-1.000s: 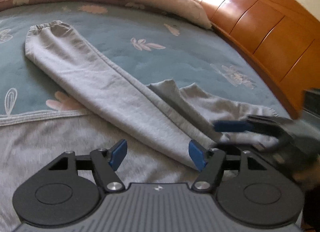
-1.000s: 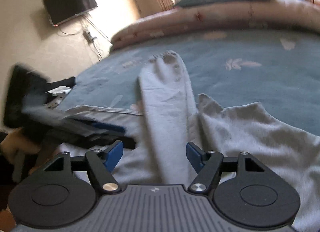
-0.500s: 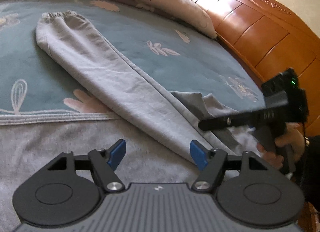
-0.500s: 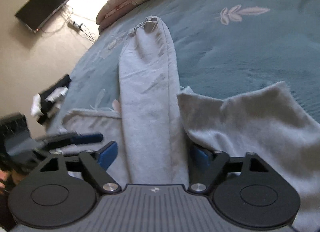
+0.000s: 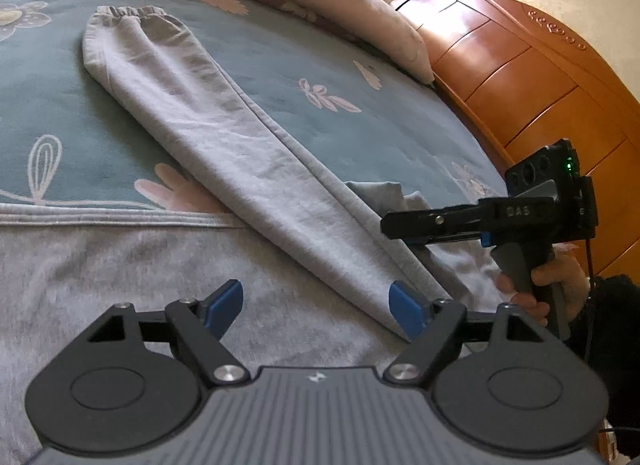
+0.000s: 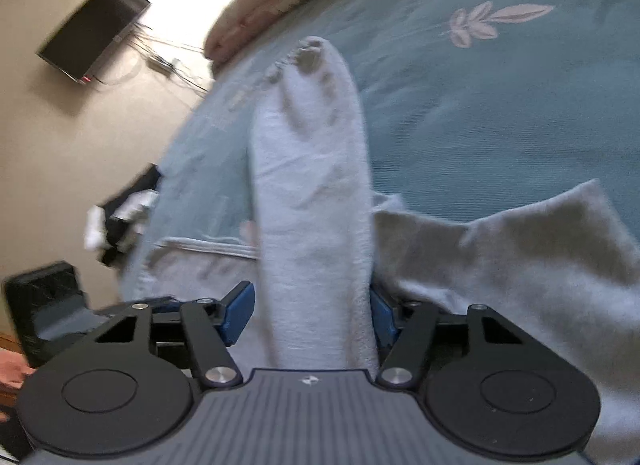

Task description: Fold clothes

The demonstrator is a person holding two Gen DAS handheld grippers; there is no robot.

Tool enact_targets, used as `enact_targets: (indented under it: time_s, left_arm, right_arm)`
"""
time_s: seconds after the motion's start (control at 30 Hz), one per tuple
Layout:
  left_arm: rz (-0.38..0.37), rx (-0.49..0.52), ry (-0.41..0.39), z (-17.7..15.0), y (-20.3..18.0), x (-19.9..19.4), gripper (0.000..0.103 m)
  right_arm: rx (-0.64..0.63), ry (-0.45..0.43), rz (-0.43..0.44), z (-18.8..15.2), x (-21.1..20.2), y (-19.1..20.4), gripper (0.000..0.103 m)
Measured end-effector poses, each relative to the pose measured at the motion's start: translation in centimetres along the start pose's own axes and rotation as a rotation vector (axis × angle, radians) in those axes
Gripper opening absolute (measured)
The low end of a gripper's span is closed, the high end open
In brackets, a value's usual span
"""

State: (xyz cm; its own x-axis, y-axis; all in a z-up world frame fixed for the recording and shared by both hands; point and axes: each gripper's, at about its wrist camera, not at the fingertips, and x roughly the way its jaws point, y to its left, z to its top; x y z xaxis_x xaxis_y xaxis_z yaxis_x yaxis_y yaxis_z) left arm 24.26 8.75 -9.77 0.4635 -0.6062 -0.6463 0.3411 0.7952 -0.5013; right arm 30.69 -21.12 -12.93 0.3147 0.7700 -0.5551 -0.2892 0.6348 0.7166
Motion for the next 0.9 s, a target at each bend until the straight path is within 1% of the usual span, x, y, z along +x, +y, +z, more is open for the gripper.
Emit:
enact_targets:
  time_s: [0.03,0.1,0.17,0.2,0.23,0.27,0.3,0.33,0.37,0.4,0.5,0.57,0.67,0.77,0.83,0.9]
  left_arm:
    - [-0.005,0.0,0.0,0.0,0.0,-0.2,0.081]
    - [0.003,0.004,0.004,-0.1,0.0,-0.4,0.081]
    - [0.02,0.01,0.007,-0.2,-0.1,-0.6,0.081]
    - [0.023,0.011,0.008,-0.2,0.0,-0.7,0.081]
    - [0.026,0.011,0.008,-0.2,0.0,-0.8,0.081]
    - [0.028,0.011,0.009,-0.2,0.1,-0.9,0.081]
    - [0.03,0.011,0.01,-0.2,0.1,-1.0,0.081]
    - [0.03,0.008,0.01,-0.2,0.2,-1.1,0.081]
    - [0.021,-0.006,0.014,-0.2,0.3,-1.1,0.081]
    - [-0.006,-0.036,0.021,-0.2,0.5,-1.1,0.081]
    - [-0.165,-0.186,0.034,-0.2,1.8,-1.3,0.081]
    - [-0.231,-0.269,0.014,-0.2,2.5,-1.8,0.082]
    - [-0.234,-0.307,-0.028,0.0,3.0,-2.9,0.082]
    - [-0.29,-0.376,-0.043,-0.2,3.7,-3.4,0.083]
    - [-0.323,-0.443,-0.055,-0.5,4.3,-3.2,0.083]
    - [-0.315,-0.471,-0.056,-1.0,4.6,-2.9,0.083]
  right_arm:
    - [-0.007,-0.005,0.022,0.0,0.0,0.2,0.067]
    - [-0.02,0.01,-0.026,0.1,0.6,0.1,0.067]
    - [-0.013,0.017,-0.046,0.3,1.0,-0.2,0.063]
    - [-0.01,0.02,-0.055,0.4,1.2,-0.4,0.056]
    - [-0.02,0.023,-0.082,0.4,1.3,-0.2,0.05]
    - [-0.042,0.026,-0.121,0.4,1.3,0.1,0.033]
    - [-0.064,0.029,-0.16,0.4,1.3,0.5,0.02]
    - [-0.078,0.026,-0.178,0.3,1.1,0.8,0.02]
    - [-0.081,0.019,-0.163,0.2,0.9,1.0,0.02]
    - [-0.089,0.008,-0.151,0.2,0.6,1.3,0.019]
    - [-0.121,-0.016,-0.135,0.0,0.0,2.6,0.017]
    - [-0.143,-0.023,-0.124,-0.2,-0.1,3.8,0.015]
    - [-0.158,-0.027,-0.074,-0.6,-0.4,5.6,0.015]
    - [-0.172,-0.019,-0.018,-1.4,-0.6,7.4,0.015]
    - [-0.175,-0.012,0.017,-2.2,-0.5,8.3,0.015]
    - [-0.173,0.007,0.039,-3.3,-0.3,9.1,0.016]
